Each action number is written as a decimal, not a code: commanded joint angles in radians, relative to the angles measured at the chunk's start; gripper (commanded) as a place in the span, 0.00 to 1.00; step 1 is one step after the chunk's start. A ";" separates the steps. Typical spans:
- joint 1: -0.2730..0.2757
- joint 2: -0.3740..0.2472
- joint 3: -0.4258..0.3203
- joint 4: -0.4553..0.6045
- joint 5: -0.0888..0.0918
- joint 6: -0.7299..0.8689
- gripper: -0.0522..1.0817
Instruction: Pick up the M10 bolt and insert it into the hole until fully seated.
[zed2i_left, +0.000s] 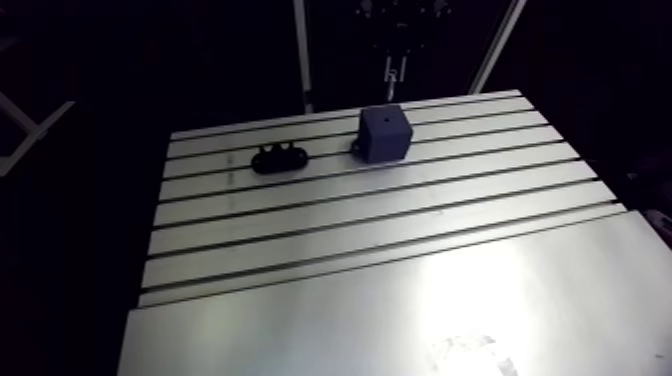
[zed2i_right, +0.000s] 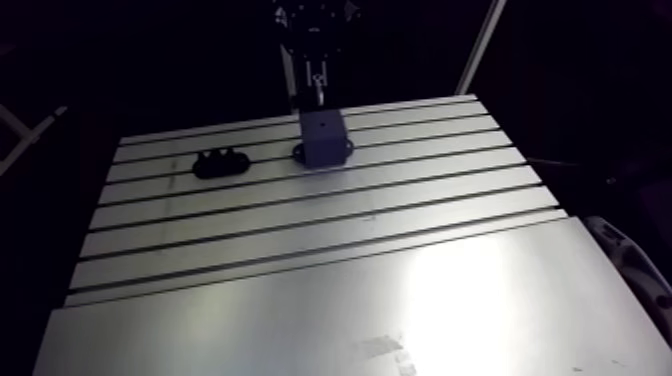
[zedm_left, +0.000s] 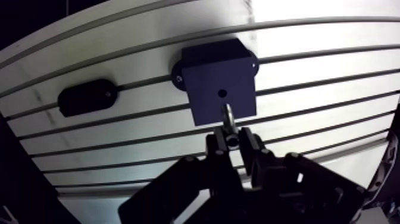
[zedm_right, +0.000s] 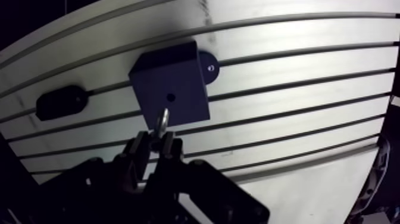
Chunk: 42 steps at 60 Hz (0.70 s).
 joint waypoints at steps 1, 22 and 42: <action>-0.001 0.009 0.009 -0.012 0.000 0.000 0.99; 0.001 0.025 0.008 -0.014 0.000 0.000 0.99; 0.002 0.035 0.009 -0.014 -0.001 0.001 0.99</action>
